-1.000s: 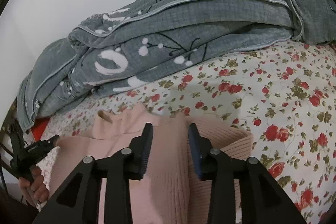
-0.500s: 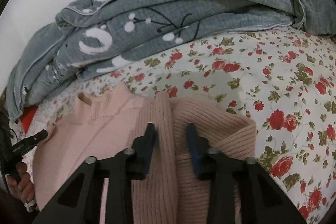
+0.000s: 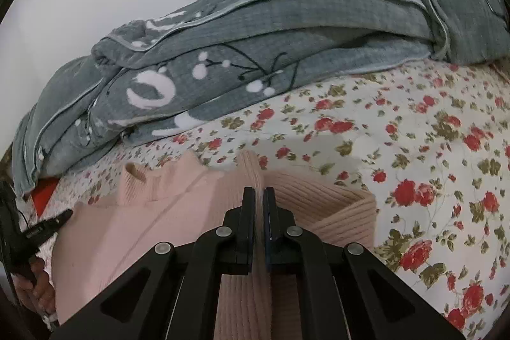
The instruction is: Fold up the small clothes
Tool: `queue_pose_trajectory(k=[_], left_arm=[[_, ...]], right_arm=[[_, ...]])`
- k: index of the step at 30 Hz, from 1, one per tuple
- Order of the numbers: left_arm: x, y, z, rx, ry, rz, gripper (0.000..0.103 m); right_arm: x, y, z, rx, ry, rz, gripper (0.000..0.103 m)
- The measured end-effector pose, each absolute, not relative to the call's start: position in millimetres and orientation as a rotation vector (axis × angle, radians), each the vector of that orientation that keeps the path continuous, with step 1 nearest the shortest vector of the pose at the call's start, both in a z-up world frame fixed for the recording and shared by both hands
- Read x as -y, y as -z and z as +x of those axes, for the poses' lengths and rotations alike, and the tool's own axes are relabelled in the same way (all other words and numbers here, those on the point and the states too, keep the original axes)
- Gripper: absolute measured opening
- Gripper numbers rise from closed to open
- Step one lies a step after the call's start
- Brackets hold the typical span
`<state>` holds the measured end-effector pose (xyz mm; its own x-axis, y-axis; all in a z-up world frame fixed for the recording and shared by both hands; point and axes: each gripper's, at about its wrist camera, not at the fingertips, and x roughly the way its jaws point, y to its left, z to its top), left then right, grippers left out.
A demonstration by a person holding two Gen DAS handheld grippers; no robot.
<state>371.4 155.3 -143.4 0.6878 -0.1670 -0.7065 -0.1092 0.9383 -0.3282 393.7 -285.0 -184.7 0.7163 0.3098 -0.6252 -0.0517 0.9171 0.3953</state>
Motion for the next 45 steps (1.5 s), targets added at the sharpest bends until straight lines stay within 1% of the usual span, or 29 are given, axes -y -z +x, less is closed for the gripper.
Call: queue_pose_trajectory(k=[2,4,5,6,7,8,10,13,14,15,16,19,21,22,25,27,29,30,31,32,33,34,35,36,37,38,41,42,45], left_arm=[[-158.6,146.4,371.8,-0.837,0.063,-0.397,0.012],[-157.9,140.6,368.7,-0.824,0.071,-0.391,0.019],[-155.6,137.0,367.0,-0.813,0.071,-0.375,0.032],[-152.6,133.8,365.2,-0.801,0.081,-0.355,0.048],[-148.6,131.0,363.6,-0.789,0.095,-0.334,0.055],[-143.3,128.7,361.7,-0.773,0.099,-0.311,0.058],[-133.7,128.7,362.1,-0.773,0.091,-0.265,0.058],[-121.4,139.9,369.3,-0.826,0.052,-0.188,0.058],[-120.9,142.7,370.1,-0.832,0.044,-0.184,0.052],[-121.7,145.8,370.8,-0.832,0.036,-0.186,0.023],[-124.7,147.5,371.1,-0.832,0.031,-0.200,0.009],[-141.0,147.3,368.3,-0.805,0.060,-0.294,0.007],[-147.4,152.1,370.4,-0.822,0.051,-0.330,0.007],[-147.5,155.6,371.5,-0.833,0.045,-0.334,0.007],[-146.2,162.7,373.7,-0.858,0.019,-0.326,0.013],[-149.0,163.8,373.3,-0.863,0.012,-0.339,0.024],[-151.1,164.1,373.2,-0.863,0.025,-0.354,0.028],[-151.7,163.0,372.6,-0.864,0.035,-0.362,0.033],[-151.8,161.2,372.3,-0.862,0.038,-0.365,0.035],[-151.6,158.5,371.0,-0.862,0.037,-0.363,0.038],[-151.0,154.3,368.8,-0.858,0.034,-0.355,0.044],[-150.4,149.9,366.3,-0.850,0.032,-0.347,0.048],[-150.2,143.6,361.5,-0.832,0.036,-0.343,0.056],[-150.8,139.3,358.3,-0.816,0.041,-0.346,0.060],[-151.0,134.0,353.1,-0.800,0.042,-0.349,0.061],[-151.0,130.7,349.7,-0.796,0.037,-0.347,0.062],[-149.9,122.8,333.7,-0.782,0.021,-0.354,0.064],[-148.8,121.1,328.3,-0.778,0.016,-0.361,0.064],[-144.0,117.5,312.1,-0.771,0.004,-0.366,0.066]], right_arm=[[287.1,189.2,396.5,-0.773,-0.204,0.384,0.005],[287.2,190.9,397.3,-0.780,-0.206,0.390,0.005],[286.6,190.9,397.0,-0.777,-0.204,0.389,0.005],[286.6,191.0,397.2,-0.778,-0.205,0.385,0.005],[286.2,191.3,397.2,-0.778,-0.204,0.381,0.005],[285.6,191.2,396.9,-0.778,-0.202,0.376,0.005],[284.9,190.9,396.8,-0.775,-0.202,0.371,0.005],[283.8,190.6,397.0,-0.775,-0.202,0.366,0.005],[283.8,190.7,397.0,-0.775,-0.203,0.366,0.005],[283.7,190.8,397.0,-0.774,-0.204,0.364,0.005],[283.7,190.2,396.8,-0.771,-0.207,0.364,0.005],[289.8,183.6,388.1,-0.702,-0.203,0.392,0.005],[290.0,182.5,386.1,-0.694,-0.185,0.387,0.005],[287.1,184.9,389.5,-0.721,-0.176,0.371,0.005],[285.0,191.4,397.8,-0.783,-0.163,0.361,0.005],[285.7,195.0,401.0,-0.810,-0.163,0.366,0.006],[285.1,197.6,403.0,-0.833,-0.167,0.368,0.008],[285.3,196.8,402.4,-0.832,-0.177,0.373,0.011],[286.1,194.7,401.6,-0.832,-0.195,0.382,0.017],[287.0,192.5,401.5,-0.837,-0.210,0.389,0.026],[290.1,187.4,400.2,-0.849,-0.232,0.408,0.029],[293.6,182.8,396.4,-0.848,-0.241,0.422,0.032],[296.7,177.6,391.6,-0.839,-0.242,0.428,0.035],[299.5,172.5,385.5,-0.826,-0.237,0.424,0.039],[302.4,167.3,376.1,-0.810,-0.224,0.403,0.050],[304.2,164.8,367.8,-0.800,-0.212,0.384,0.058],[309.0,166.3,338.9,-0.795,-0.209,0.329,0.059],[310.9,169.6,331.0,-0.802,-0.220,0.327,0.062],[319.6,184.5,314.2,-0.825,-0.262,0.383,0.065]])
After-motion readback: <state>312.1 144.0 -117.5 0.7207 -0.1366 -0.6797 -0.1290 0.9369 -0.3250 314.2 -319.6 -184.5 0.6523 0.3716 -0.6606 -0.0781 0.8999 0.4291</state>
